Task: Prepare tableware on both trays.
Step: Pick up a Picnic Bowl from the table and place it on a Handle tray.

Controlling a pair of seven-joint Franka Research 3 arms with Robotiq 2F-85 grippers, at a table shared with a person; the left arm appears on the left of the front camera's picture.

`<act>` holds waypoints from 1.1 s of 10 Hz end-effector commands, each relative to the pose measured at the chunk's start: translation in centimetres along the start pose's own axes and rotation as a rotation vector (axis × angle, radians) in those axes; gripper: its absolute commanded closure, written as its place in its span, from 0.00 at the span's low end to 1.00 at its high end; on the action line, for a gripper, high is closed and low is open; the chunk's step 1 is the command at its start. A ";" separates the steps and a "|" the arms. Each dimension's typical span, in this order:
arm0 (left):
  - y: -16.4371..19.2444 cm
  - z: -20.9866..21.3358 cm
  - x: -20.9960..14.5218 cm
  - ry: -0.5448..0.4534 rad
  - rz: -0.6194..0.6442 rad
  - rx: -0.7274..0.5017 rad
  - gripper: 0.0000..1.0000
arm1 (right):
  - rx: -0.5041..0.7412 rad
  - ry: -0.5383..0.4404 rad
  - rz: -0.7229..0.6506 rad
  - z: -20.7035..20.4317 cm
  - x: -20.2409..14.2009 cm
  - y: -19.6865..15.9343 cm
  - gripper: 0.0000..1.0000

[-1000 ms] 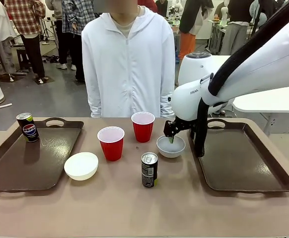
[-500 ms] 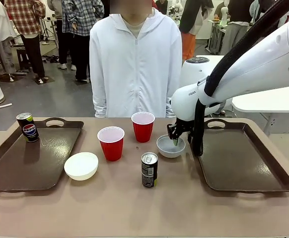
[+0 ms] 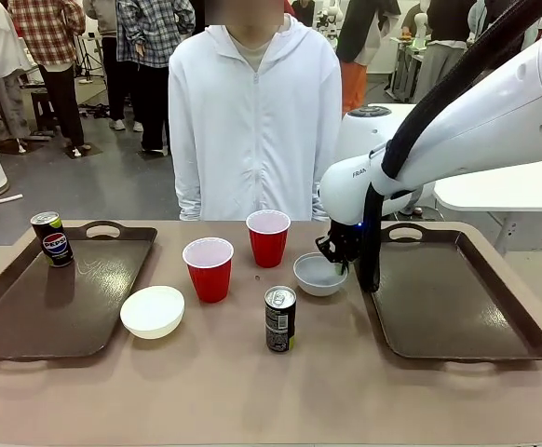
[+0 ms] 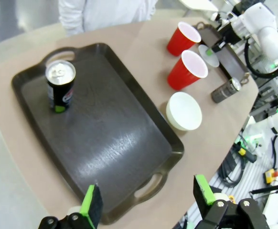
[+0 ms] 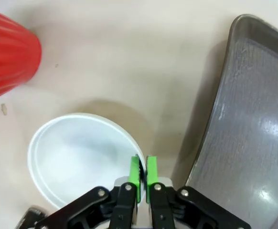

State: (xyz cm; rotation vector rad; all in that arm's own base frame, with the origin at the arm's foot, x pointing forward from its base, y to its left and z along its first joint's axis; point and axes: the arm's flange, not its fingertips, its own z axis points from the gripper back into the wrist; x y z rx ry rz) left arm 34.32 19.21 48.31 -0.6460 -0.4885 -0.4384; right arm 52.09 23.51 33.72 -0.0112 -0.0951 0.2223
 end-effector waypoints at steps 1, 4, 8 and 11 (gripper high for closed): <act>0.1 0.0 0.0 0.003 -0.013 0.002 0.00 | -0.003 0.029 0.000 0.8 0.2 -0.1 1.00; 0.1 0.0 0.0 0.003 -0.013 0.002 0.00 | -0.003 -0.069 0.079 8.4 -4.2 -0.6 0.99; 0.1 0.0 0.0 0.003 -0.013 0.002 0.00 | -0.027 -0.148 0.083 15.5 -9.2 -2.5 0.99; 0.1 0.0 0.0 0.003 -0.013 0.002 0.00 | -0.045 -0.164 0.069 17.0 -8.9 -1.9 0.99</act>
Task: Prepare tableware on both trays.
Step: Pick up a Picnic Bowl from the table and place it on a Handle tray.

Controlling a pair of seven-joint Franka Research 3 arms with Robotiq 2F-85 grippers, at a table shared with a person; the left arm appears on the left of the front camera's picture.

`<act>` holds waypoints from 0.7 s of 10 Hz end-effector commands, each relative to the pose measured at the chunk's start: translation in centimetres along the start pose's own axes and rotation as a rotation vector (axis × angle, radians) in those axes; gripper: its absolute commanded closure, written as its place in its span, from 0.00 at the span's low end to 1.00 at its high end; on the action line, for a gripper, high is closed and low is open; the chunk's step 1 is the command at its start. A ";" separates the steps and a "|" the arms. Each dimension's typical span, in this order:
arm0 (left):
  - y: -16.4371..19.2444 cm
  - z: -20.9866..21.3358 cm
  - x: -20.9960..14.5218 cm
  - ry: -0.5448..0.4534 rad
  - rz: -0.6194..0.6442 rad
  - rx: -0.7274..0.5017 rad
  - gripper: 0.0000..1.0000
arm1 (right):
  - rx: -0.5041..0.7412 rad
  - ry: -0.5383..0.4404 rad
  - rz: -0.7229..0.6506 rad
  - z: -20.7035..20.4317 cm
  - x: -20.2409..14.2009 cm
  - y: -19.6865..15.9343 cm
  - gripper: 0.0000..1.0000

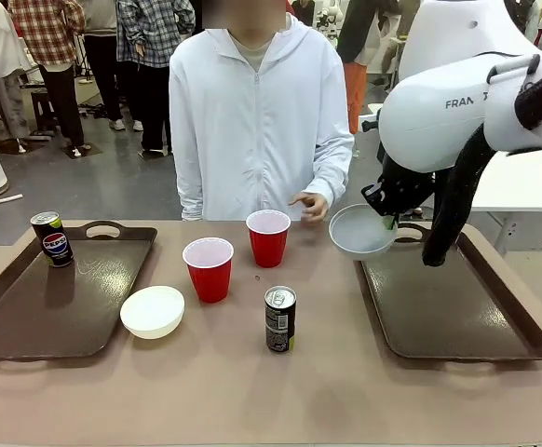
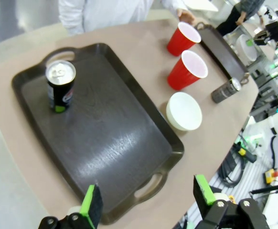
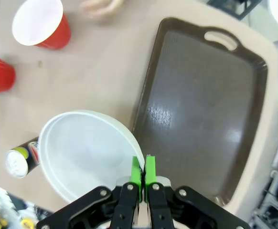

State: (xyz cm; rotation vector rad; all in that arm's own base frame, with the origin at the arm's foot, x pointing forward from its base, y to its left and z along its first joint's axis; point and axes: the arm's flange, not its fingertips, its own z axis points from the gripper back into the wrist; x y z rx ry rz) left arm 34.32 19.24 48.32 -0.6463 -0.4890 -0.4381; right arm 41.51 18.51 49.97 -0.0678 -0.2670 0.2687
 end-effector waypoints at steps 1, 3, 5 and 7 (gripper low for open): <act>0.1 0.0 0.0 0.003 -0.013 0.002 0.00 | 0.029 -0.001 0.017 -0.3 1.0 0.9 0.99; 0.1 0.0 0.0 0.003 -0.013 0.002 0.00 | 0.088 0.034 0.067 -0.4 -0.4 -1.6 0.96; 0.1 0.0 0.0 0.003 -0.013 0.002 0.00 | 0.144 0.024 0.044 0.1 -1.0 -4.4 0.96; 0.1 0.0 0.0 0.003 -0.013 0.002 0.00 | 0.163 0.013 0.022 0.3 -1.5 -7.0 0.96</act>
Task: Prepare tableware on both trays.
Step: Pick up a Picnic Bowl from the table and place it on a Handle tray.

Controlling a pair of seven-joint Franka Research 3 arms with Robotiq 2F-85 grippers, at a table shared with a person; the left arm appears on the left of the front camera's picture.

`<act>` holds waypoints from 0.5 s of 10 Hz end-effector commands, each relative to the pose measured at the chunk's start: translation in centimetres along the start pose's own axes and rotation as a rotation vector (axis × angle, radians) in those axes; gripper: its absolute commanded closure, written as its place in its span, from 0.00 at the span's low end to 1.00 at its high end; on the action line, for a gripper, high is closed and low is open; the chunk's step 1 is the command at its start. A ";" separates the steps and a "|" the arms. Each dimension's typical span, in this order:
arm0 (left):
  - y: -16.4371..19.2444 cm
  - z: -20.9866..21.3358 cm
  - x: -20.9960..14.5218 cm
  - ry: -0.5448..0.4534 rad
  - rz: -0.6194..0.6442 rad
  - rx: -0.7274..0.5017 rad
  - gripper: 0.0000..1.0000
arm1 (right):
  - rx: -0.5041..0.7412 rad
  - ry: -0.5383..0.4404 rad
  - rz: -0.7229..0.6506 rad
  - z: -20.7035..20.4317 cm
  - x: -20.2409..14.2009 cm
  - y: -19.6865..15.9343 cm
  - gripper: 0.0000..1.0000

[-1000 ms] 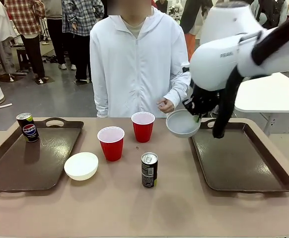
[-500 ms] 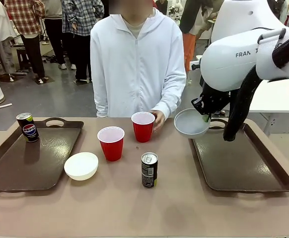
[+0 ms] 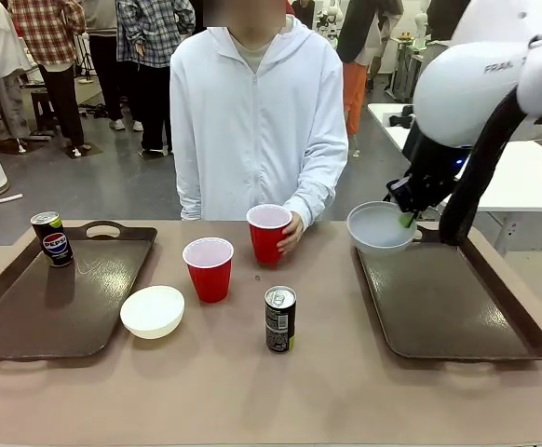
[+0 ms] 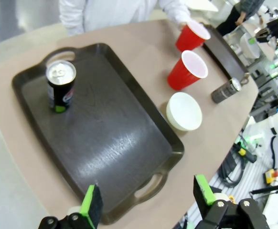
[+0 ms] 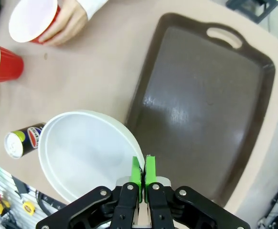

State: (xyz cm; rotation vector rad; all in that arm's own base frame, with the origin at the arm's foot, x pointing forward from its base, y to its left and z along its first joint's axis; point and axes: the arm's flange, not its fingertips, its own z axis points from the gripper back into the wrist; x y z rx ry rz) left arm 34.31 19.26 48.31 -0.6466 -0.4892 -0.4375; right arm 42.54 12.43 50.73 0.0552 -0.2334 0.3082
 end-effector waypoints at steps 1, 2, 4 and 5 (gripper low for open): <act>0.1 0.0 0.0 0.004 -0.013 0.002 0.00 | 0.052 -0.003 -0.019 0.2 -1.1 -2.4 0.96; 0.1 0.0 0.0 0.004 -0.013 0.002 0.00 | 0.049 0.000 -0.041 0.3 -1.4 -3.8 0.96; 0.1 0.0 0.0 0.004 -0.013 0.002 0.00 | 0.040 -0.013 -0.096 0.1 -1.8 -6.2 0.96; 0.1 0.0 0.0 0.004 -0.013 0.002 0.00 | 0.046 0.020 -0.012 0.6 -5.0 -4.0 0.96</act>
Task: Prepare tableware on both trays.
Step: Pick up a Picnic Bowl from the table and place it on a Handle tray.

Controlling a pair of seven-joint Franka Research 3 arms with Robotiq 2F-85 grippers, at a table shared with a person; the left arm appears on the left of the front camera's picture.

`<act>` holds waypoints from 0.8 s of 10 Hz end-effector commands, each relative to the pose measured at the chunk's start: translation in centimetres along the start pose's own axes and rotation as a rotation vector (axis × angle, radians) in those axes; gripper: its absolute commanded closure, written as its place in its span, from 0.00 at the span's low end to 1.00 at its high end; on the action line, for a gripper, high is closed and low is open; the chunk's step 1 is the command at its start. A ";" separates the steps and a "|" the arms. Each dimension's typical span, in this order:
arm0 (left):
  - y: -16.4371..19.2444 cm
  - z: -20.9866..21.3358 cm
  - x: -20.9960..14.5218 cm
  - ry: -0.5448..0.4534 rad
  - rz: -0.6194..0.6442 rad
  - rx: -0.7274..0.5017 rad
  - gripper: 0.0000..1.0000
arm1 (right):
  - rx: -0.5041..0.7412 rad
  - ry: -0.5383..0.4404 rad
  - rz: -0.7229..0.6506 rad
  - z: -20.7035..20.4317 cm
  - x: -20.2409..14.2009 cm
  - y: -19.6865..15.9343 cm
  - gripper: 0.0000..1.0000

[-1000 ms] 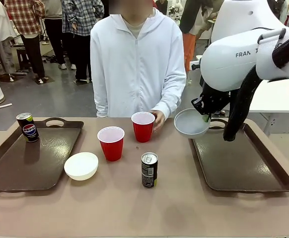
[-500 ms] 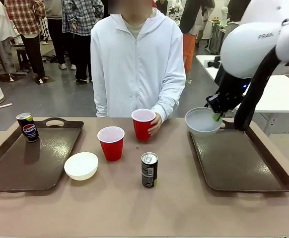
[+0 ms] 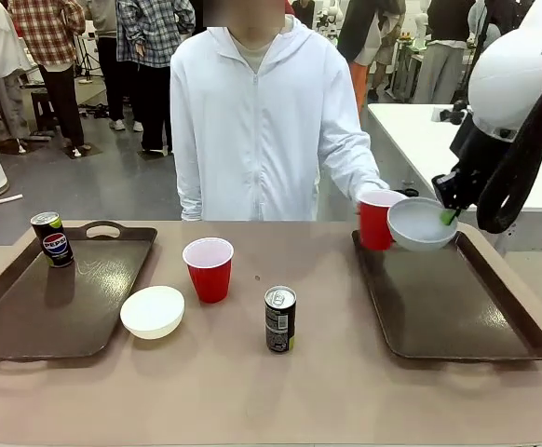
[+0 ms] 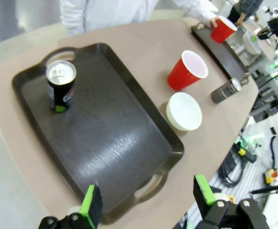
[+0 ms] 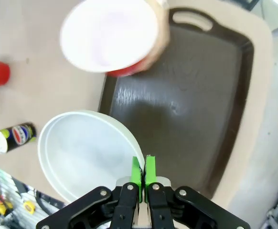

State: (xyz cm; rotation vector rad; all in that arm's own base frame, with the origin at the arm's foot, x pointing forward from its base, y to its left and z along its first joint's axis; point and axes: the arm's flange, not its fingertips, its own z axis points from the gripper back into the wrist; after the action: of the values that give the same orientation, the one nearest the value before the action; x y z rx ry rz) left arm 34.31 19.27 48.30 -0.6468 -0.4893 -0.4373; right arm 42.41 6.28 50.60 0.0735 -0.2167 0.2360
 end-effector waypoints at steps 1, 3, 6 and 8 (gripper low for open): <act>0.1 0.0 0.0 0.004 -0.014 0.002 0.00 | 0.048 -0.013 0.212 1.7 -7.2 4.1 0.96; 0.1 0.0 0.0 0.004 -0.014 0.002 0.00 | 0.009 -0.060 0.172 2.9 -7.9 4.2 0.96; 0.1 0.0 0.0 0.004 -0.014 0.002 0.00 | 0.014 -0.026 0.122 2.0 -6.8 3.1 0.96; 0.1 0.0 0.0 0.004 -0.014 0.002 0.00 | 0.000 -0.015 0.103 1.5 -6.1 2.8 0.96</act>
State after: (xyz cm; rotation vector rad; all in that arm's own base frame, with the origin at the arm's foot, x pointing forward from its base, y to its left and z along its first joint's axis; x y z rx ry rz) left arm 34.32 19.25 48.31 -0.6469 -0.4894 -0.4378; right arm 34.62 7.21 50.74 0.0651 -0.2342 0.3629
